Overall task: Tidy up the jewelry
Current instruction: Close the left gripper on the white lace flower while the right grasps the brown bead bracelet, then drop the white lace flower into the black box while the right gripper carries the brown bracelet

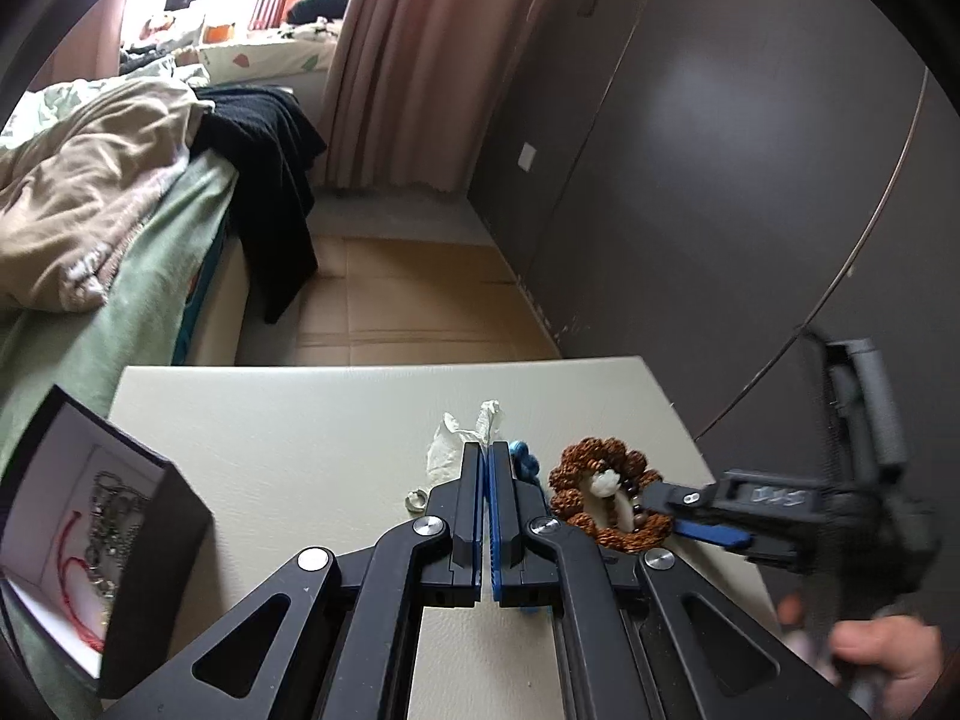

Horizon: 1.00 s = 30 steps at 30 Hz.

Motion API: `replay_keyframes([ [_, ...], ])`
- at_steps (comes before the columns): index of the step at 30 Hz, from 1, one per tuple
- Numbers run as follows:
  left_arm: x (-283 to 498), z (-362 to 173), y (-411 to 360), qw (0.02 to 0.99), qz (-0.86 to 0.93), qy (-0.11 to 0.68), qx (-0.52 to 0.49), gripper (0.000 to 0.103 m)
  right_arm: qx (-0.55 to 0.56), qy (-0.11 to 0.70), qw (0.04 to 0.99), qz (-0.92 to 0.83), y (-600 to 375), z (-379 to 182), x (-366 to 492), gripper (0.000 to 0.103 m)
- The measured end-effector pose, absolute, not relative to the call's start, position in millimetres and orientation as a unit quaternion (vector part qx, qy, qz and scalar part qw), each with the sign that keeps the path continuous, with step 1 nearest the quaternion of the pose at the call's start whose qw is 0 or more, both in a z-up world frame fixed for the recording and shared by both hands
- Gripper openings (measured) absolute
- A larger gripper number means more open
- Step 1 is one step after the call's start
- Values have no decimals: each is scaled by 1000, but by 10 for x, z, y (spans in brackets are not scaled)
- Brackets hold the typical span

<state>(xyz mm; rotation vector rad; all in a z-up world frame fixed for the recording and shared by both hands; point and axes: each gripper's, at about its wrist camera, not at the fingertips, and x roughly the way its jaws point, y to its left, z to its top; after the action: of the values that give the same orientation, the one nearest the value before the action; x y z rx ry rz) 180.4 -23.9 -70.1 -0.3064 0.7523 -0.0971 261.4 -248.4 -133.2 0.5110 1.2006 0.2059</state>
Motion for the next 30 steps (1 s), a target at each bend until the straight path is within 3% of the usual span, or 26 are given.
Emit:
replay_keyframes([
  [2,1760,-651,-194,919,-45,360,-151,0,232,559,790,96,-2427,-1343,2625,41],
  [4,1700,-581,-126,922,-43,352,-157,0,240,565,783,105,-2395,-1381,2641,20],
  [30,1097,-90,939,934,74,276,-214,1,363,457,760,287,-2110,-878,2414,19],
])
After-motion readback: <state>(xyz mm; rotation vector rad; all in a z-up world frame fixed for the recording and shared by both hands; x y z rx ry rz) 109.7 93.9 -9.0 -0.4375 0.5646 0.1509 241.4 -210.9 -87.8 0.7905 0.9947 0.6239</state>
